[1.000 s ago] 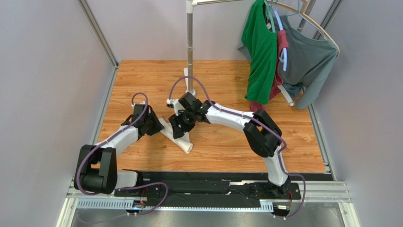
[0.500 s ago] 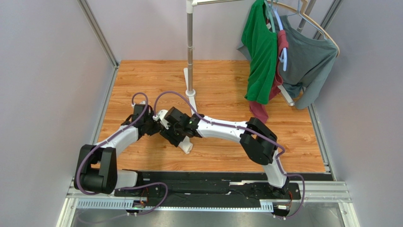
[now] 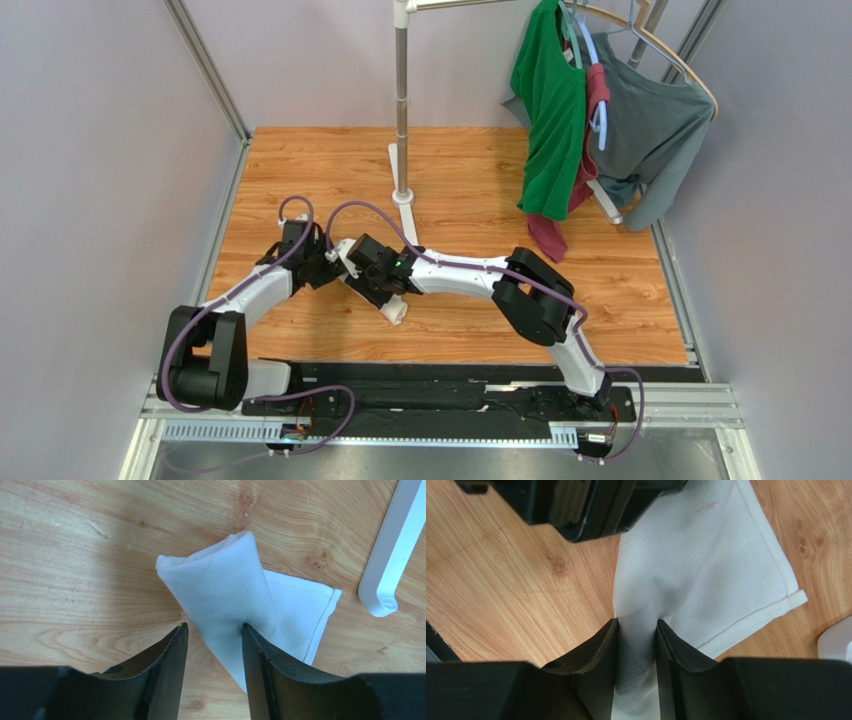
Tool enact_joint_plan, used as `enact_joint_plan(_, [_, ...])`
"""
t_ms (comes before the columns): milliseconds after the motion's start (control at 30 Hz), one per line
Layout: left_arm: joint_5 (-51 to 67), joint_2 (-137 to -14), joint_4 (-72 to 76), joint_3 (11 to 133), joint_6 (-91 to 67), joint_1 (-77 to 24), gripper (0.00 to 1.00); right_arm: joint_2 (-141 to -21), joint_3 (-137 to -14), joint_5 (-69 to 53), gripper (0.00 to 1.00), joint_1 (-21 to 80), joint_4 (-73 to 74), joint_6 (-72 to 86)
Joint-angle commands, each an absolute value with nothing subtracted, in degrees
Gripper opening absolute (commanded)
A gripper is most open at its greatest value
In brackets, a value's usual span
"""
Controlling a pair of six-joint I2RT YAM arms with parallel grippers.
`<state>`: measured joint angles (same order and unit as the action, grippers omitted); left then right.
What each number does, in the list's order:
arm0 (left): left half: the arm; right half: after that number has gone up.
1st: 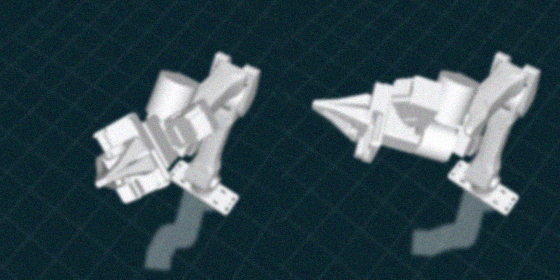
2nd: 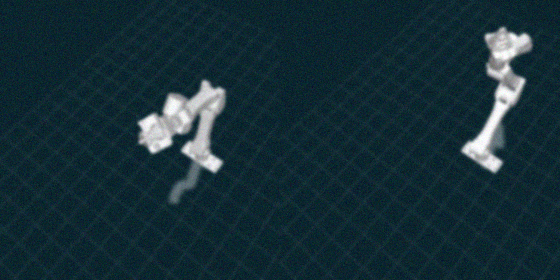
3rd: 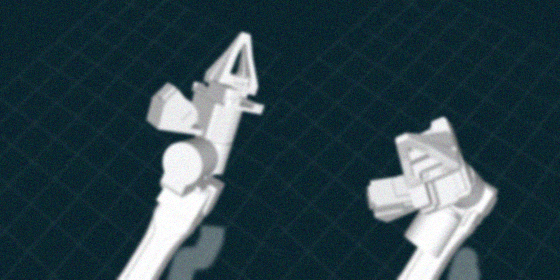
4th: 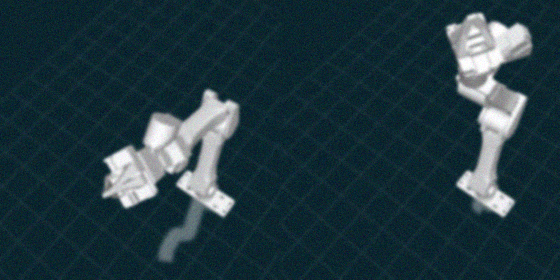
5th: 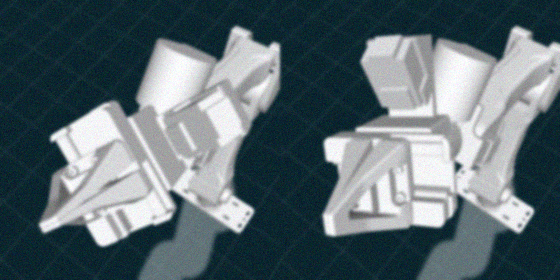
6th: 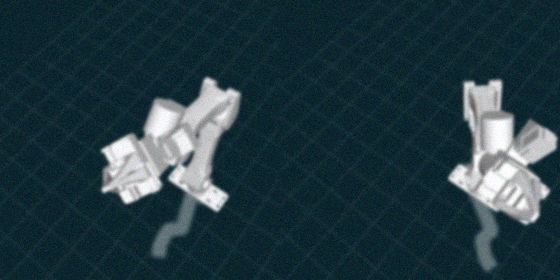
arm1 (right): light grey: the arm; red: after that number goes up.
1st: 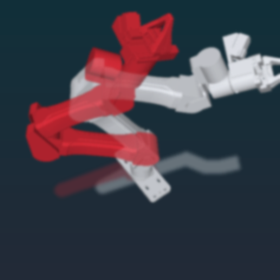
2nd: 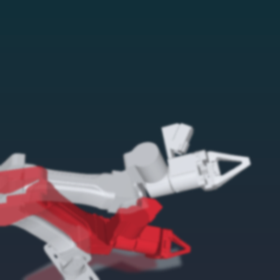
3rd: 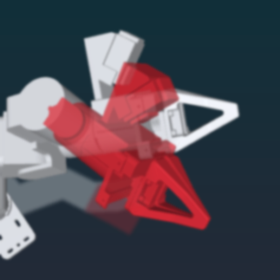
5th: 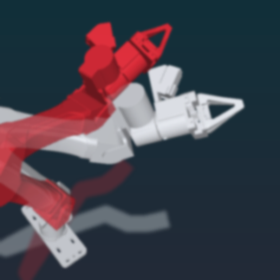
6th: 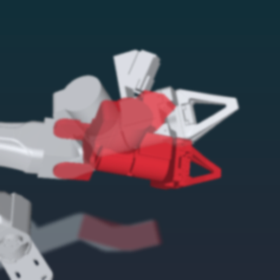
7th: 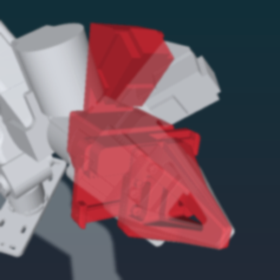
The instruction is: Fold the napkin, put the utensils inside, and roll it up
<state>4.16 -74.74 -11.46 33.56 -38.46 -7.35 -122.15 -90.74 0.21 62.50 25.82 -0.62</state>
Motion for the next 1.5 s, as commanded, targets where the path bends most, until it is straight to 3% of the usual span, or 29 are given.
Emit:
enact_joint_plan(0, [2.12, -71.82, -13.44, 34.89, -37.53, -7.12, 0.55, -123.14, -90.53, -2.45, 0.31, 61.7, 24.61, 1.75])
enact_joint_plan(133, [0.09, -67.51, -15.73, 34.81, -38.32, -7.12, 0.61, -122.08, -87.11, -9.47, 0.26, 59.25, 22.16, 4.91])
enact_joint_plan(467, [-0.89, -61.26, -15.38, 30.68, -39.73, -7.12, 0.63, -123.57, -84.2, -32.05, 0.23, 51.78, 16.44, 11.94])
enact_joint_plan(1067, [2.72, -65.83, -8.0, 28.21, -41.57, -7.12, 0.63, -130.51, -88.15, -46.57, 0.22, 48.08, 13.27, 18.45])
enact_joint_plan(1167, [2.99, -67.67, -7.91, 28.48, -41.84, -7.12, 0.61, -131.13, -88.33, -47.98, 0.23, 47.64, 12.05, 19.6])
enact_joint_plan(1300, [3.25, -69.43, -8.17, 29.35, -41.49, -7.12, 0.46, -130.7, -88.42, -48.69, 0.26, 47.46, 11.69, 20.39])
enact_joint_plan(1400, [2.9, -70.05, -9.58, 30.4, -40.7, -7.12, 0.35, -128.77, -88.15, -48.25, 0.34, 47.55, 11.95, 19.95])
enact_joint_plan(1467, [2.64, -70.57, -10.28, 30.76, -40.52, -7.12, 0.31, -126.84, -88.5, -46.94, 0.44, 47.46, 13.61, 19.34])
